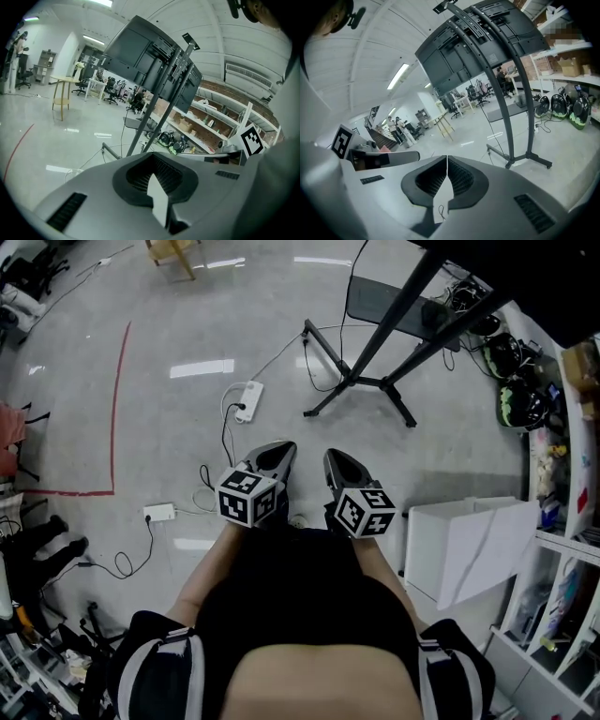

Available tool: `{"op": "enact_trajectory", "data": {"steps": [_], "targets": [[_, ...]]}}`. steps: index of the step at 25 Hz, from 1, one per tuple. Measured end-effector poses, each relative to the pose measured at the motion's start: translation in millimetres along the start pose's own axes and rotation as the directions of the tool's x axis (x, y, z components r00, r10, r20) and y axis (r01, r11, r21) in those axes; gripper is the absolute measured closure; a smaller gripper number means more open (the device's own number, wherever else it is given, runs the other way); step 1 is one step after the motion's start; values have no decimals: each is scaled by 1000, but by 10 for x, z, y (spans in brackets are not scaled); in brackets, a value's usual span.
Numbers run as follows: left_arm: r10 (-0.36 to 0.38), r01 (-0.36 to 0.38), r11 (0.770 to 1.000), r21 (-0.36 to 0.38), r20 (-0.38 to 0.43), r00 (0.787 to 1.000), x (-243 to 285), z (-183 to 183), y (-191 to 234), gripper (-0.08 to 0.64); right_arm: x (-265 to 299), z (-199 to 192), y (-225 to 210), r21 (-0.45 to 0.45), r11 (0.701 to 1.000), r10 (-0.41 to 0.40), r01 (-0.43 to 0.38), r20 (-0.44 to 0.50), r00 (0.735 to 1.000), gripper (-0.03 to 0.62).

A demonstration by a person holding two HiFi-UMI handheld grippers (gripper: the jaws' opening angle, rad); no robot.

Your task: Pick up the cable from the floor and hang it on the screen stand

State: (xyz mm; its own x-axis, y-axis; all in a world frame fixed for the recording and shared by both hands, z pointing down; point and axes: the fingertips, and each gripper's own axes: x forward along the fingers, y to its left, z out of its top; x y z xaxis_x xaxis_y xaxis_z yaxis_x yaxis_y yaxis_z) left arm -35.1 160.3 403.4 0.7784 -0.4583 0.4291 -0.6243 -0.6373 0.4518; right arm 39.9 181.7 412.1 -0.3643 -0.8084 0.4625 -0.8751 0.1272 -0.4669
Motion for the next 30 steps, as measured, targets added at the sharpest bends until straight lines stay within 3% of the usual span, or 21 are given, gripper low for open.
{"op": "enact_trajectory", "data": {"steps": [15,30], "targets": [[-28,28,999,-26,13,1000,387,880,859,560,1074,784,126,-32,999,1,-1,-21,1000,568],[-48,48,999,-18,-20,999,770,1308,1612,560,1952,1249,60,-79,997,13,-18,-67,998,568]]}}
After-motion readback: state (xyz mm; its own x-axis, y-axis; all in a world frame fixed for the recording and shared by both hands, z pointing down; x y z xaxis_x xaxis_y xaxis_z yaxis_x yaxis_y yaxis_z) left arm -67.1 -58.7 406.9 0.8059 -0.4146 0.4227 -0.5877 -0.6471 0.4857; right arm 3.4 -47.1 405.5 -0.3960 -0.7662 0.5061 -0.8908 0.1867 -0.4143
